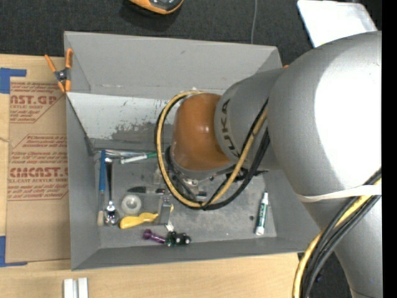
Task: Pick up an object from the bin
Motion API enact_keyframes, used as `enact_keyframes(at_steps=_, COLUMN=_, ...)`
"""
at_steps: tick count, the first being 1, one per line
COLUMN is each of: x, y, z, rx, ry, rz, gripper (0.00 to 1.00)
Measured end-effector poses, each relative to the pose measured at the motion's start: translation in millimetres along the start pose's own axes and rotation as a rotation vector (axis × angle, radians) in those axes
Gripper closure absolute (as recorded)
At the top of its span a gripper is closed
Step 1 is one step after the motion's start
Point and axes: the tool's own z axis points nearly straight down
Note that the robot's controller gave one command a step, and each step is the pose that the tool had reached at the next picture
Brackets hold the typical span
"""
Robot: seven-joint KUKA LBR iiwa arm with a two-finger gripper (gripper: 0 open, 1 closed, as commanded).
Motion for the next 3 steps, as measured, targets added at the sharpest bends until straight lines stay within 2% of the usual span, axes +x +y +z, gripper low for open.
enact_keyframes(at_steps=1, x=-15.6, y=1.2, z=12.2, rx=0.0, ry=-0.001, rz=0.209, gripper=0.0)
enact_keyframes(at_steps=2, x=-0.2, y=31.6, z=14.6, rx=-0.001, ry=-0.002, rz=0.284, gripper=0.0)
enact_keyframes(at_steps=3, x=-46.4, y=33.7, z=16.3, rx=0.001, ry=-0.002, rz=0.419, gripper=0.0)
